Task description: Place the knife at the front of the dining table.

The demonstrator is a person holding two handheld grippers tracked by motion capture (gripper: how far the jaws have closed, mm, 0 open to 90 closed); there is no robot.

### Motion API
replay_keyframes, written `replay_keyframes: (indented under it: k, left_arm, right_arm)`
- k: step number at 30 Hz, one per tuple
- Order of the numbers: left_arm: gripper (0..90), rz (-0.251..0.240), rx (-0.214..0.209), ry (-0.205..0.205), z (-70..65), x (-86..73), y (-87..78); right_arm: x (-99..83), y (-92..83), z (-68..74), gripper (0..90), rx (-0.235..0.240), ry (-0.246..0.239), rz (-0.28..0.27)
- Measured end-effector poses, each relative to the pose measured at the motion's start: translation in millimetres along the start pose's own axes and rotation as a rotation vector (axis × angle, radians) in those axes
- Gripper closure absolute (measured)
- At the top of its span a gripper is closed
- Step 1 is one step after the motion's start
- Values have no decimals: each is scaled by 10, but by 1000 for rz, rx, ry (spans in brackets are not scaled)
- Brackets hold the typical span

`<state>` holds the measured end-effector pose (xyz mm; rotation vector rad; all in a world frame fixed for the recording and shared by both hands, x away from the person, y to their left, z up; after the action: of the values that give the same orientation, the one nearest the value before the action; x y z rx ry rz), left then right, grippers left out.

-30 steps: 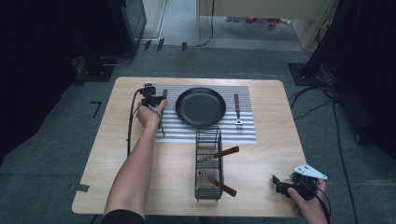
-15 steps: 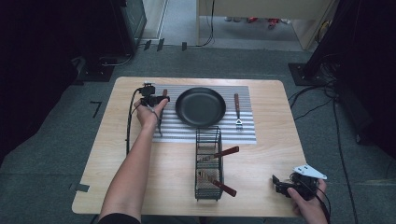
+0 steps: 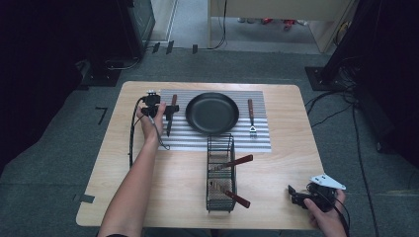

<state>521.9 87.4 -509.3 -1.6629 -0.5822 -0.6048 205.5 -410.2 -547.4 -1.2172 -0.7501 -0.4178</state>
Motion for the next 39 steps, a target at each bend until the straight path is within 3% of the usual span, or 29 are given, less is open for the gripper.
replay_keyframes:
  k: [20,27,39]
  left_arm:
    - [0,-58,-15,42,214,-222,-467]
    - [0,-82,-31,47,289,-368,-669]
    - [0,-96,-40,88,300,-689,-922]
  right_arm:
    - [0,1,0,14,-1,0,0]
    - [0,1,1,14,-1,0,0]
    - [0,1,1,14,-1,0,0]
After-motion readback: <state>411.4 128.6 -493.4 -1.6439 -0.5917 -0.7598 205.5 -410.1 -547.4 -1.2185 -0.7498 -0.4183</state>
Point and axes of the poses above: each handheld gripper's, and its own axes: y roughly forward along the jaws, x roughly out of its top, z roughly to its left, the point moved 3 cm from there along y, roughly forward along the jaws, and after that the axes turned 10 degrees about x, right-handed, at the moved point
